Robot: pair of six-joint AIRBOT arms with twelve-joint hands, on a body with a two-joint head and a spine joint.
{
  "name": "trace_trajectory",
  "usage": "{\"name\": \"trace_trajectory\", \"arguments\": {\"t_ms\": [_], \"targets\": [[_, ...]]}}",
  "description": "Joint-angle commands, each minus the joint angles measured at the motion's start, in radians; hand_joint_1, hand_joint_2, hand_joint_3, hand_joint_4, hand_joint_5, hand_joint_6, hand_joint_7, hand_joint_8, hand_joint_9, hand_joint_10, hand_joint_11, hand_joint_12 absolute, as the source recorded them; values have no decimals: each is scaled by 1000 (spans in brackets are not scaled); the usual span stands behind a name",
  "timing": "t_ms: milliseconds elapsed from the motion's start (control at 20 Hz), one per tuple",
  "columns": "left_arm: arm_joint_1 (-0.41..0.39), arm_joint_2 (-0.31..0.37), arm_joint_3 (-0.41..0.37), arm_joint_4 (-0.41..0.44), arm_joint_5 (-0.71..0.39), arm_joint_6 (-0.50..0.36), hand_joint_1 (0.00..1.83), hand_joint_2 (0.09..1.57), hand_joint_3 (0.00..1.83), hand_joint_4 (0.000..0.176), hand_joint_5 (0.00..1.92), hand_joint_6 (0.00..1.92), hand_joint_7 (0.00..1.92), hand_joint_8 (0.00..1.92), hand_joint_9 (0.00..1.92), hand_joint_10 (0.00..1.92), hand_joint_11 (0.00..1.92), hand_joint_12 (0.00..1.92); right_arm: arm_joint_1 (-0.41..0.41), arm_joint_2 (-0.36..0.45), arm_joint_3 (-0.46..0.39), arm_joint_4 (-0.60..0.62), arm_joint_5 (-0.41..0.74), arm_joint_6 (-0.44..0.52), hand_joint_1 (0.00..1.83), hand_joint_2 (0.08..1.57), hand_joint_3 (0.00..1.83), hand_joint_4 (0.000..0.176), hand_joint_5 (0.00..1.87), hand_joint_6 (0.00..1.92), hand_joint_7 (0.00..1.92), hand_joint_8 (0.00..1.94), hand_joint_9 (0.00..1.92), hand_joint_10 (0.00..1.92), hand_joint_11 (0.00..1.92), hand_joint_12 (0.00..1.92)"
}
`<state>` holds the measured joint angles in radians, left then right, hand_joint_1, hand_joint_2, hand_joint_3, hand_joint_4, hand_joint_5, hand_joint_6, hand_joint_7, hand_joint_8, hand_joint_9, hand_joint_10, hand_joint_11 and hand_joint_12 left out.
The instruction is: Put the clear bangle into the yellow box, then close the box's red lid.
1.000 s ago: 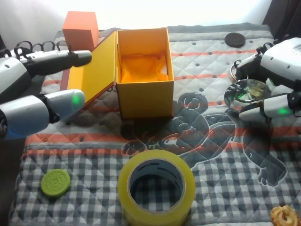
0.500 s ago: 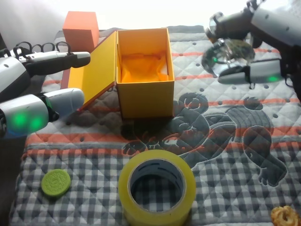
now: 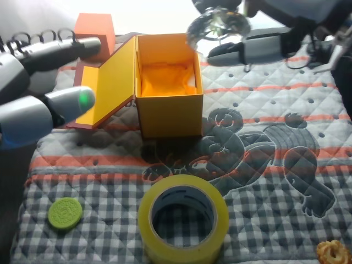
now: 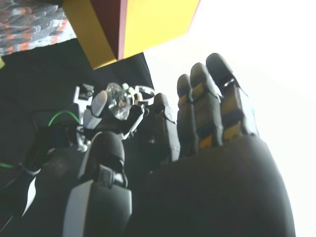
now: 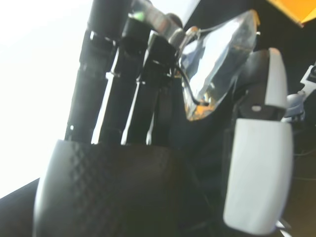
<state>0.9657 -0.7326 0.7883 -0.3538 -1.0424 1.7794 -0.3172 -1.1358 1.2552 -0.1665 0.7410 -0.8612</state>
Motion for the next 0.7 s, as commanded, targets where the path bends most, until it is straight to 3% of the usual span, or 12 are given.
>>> {"name": "trace_trajectory", "arguments": {"t_ms": [0, 100, 150, 200, 250, 300, 350, 400, 450, 500, 650], "targets": [[-12, 6, 0, 5, -169, -4, 192, 1282, 0, 158, 350, 10, 313, 8, 284, 9, 0, 817, 28, -7, 7, 25, 140, 7, 1263, 1113, 0, 0, 852, 1027, 1145, 858, 1424, 0, 1222, 532], [-10, 9, -4, 3, -200, -4, 163, 1290, 3, 156, 326, 0, 321, 0, 298, 4, 0, 806, 34, -48, 23, 27, 122, 7, 1266, 1108, 0, 0, 851, 1047, 1169, 806, 1447, 9, 1256, 546], [-10, 9, -6, 3, -212, -4, 203, 1286, 0, 149, 325, 1, 304, 1, 288, 2, 0, 811, 38, -69, 33, 27, 104, 7, 1160, 1156, 0, 0, 871, 1108, 1232, 397, 1465, 9, 1290, 544], [-10, 8, -7, 3, -223, -4, 203, 1286, 0, 149, 325, 1, 304, 1, 288, 2, 0, 811, 42, -86, 42, 27, 88, 7, 1160, 1156, 0, 0, 871, 1108, 1232, 397, 1465, 9, 1290, 544], [-10, 7, -7, 4, -233, -7, 208, 1276, 0, 134, 341, 7, 307, 3, 303, 8, 0, 815, 44, -98, 48, 27, 78, 7, 1137, 1165, 0, 0, 883, 1112, 1359, 77, 1487, 6, 1314, 566], [-10, 6, -7, 4, -239, -15, 208, 1276, 0, 134, 341, 7, 307, 3, 303, 8, 0, 815, 45, -108, 52, 27, 71, 8, 1137, 1165, 0, 0, 883, 1112, 1359, 77, 1487, 6, 1314, 566], [-11, 4, -3, 4, -243, -30, 207, 1277, 0, 120, 348, 2, 308, 1, 305, 3, 0, 773, 45, -125, 61, 27, 62, 13, 1272, 1082, 3, 0, 914, 941, 1232, 686, 1507, 5, 1353, 609], [-11, 0, 0, 3, -244, -39, 207, 1277, 0, 120, 348, 2, 308, 1, 305, 3, 0, 773, 45, -137, 68, 27, 56, 17, 1272, 1082, 3, 0, 914, 941, 1232, 686, 1507, 5, 1353, 609], [-11, -5, 4, -1, -242, -43, 215, 1266, 0, 120, 350, 2, 318, 2, 324, 8, 0, 909, 45, -152, 76, 27, 49, 17, 1172, 1133, 0, 0, 919, 1036, 1258, 370, 1525, 8, 1369, 640], [-13, -11, 9, -4, -238, -44, 256, 1254, 0, 118, 352, 1, 326, 3, 344, 10, 0, 1006, 45, -165, 84, 27, 39, 17, 1276, 1083, 2, 0, 933, 873, 1202, 782, 1564, 12, 1324, 788], [-16, -15, 12, -9, -238, -45, 302, 1247, 0, 115, 359, 3, 328, 2, 352, 10, 0, 1019, 45, -184, 95, 28, 25, 17, 1277, 1072, 0, 0, 963, 875, 1223, 721, 1511, 1, 1285, 675]]}}
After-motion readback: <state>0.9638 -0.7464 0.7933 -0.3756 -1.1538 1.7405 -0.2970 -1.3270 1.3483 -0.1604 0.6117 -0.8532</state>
